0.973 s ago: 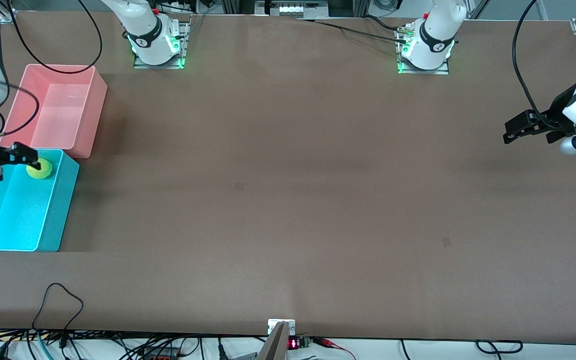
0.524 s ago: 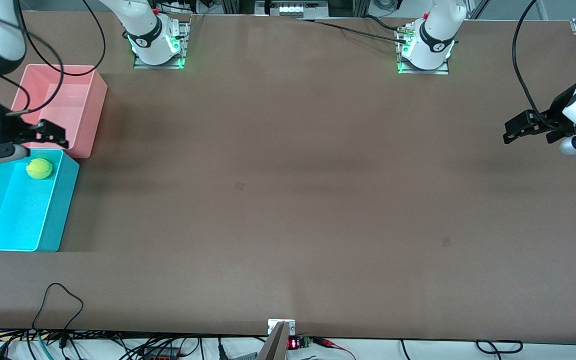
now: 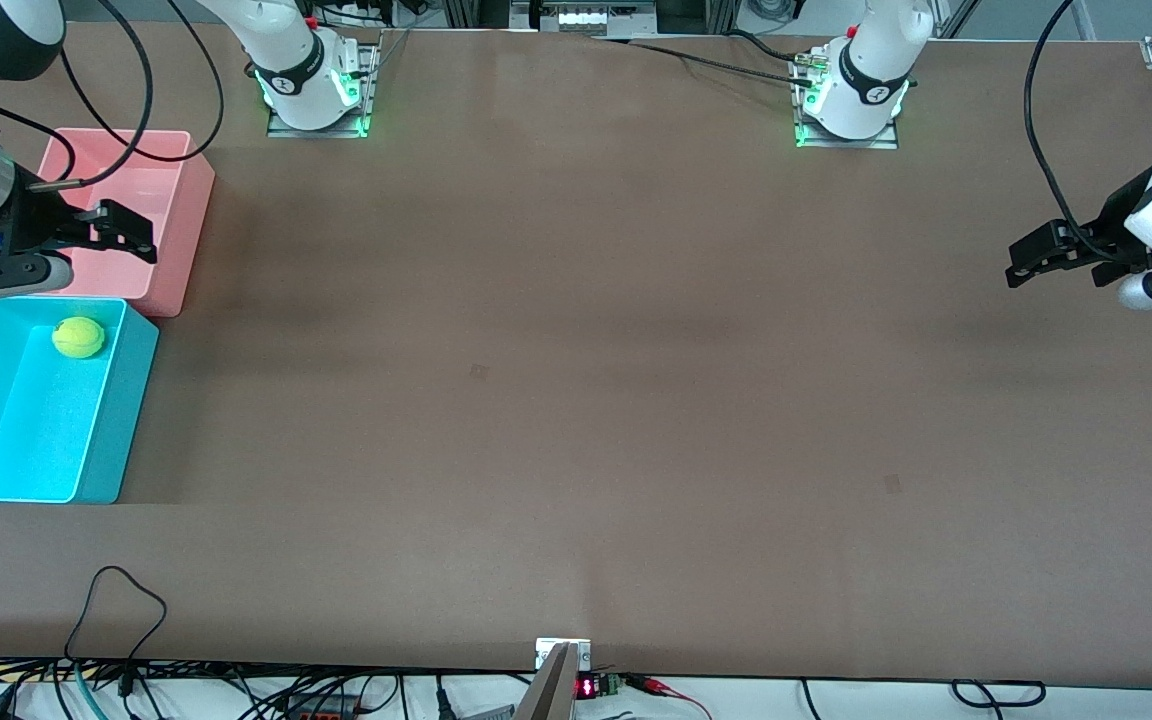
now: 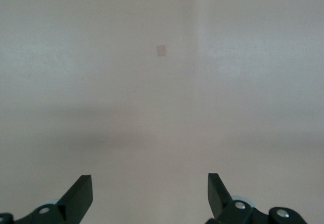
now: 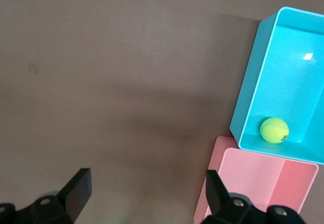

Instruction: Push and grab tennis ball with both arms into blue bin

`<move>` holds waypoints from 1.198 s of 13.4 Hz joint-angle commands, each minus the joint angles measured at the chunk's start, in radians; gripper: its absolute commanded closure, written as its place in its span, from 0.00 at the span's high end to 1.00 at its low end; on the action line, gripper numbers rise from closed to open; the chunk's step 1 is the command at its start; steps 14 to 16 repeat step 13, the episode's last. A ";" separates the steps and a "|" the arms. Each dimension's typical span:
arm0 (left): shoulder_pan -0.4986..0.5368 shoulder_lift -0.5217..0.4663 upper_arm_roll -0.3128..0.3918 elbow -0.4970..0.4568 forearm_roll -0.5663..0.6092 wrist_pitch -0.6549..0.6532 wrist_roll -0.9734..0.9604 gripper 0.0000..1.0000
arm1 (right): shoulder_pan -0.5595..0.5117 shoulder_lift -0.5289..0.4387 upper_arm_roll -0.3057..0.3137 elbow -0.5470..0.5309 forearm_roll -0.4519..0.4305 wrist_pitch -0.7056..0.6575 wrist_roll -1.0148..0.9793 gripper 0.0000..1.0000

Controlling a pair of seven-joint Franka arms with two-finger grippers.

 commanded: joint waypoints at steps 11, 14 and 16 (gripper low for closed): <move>0.001 0.002 0.000 0.008 -0.009 -0.009 -0.004 1.00 | -0.026 0.028 -0.004 0.048 0.002 -0.040 0.096 1.00; 0.001 0.002 0.000 0.008 -0.009 -0.009 -0.004 1.00 | -0.026 0.027 -0.004 0.048 -0.001 -0.036 0.098 1.00; 0.001 0.002 0.000 0.008 -0.009 -0.009 -0.004 1.00 | -0.026 0.027 -0.004 0.048 -0.001 -0.036 0.098 1.00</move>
